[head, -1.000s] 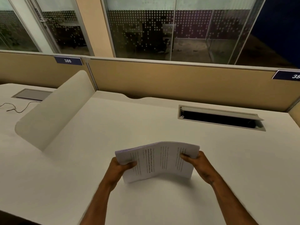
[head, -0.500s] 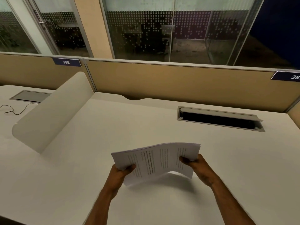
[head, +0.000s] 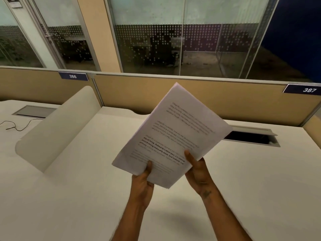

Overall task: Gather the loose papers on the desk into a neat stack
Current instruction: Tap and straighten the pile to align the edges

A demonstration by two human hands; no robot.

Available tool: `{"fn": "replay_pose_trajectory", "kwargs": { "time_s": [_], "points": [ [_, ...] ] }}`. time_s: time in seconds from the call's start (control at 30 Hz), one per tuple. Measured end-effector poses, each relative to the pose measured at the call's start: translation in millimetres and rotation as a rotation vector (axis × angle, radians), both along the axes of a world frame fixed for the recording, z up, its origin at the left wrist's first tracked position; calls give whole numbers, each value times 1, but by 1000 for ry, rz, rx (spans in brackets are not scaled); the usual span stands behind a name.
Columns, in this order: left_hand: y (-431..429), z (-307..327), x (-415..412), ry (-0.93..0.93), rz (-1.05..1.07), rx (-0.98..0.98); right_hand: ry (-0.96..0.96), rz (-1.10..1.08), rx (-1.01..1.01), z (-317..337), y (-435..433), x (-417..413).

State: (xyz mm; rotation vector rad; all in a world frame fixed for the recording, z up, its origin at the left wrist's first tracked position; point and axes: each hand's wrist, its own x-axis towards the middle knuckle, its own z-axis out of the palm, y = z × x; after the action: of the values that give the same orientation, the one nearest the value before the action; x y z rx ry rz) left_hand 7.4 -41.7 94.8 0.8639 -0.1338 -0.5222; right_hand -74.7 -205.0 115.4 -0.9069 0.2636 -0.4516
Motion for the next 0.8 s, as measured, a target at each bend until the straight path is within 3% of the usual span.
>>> {"fn": "replay_pose_trajectory", "kwargs": {
  "time_s": [0.13, 0.2, 0.27, 0.37, 0.47, 0.57, 0.8],
  "points": [
    [13, -14, -1, 100, -22, -37, 85, -105, -31, 8, -11, 0],
    [32, -17, 19, 66, 42, 115, 136, -130, -97, 8, -20, -4],
    [53, -11, 46, -70, 118, 359, 182, -131, -183, 6, -27, -9],
    [59, 6, 67, -382, 20, 645, 238, -83, -317, -1, -28, -14],
    [38, 18, 62, -473, -124, 599, 301, -27, -391, -8, -24, -13],
    [23, 14, 52, -434, -89, 520, 333, 4, -439, -12, -19, -12],
    [29, -32, 28, -343, -40, 569, 432, 83, -417, -53, -17, -22]
  ]
}}
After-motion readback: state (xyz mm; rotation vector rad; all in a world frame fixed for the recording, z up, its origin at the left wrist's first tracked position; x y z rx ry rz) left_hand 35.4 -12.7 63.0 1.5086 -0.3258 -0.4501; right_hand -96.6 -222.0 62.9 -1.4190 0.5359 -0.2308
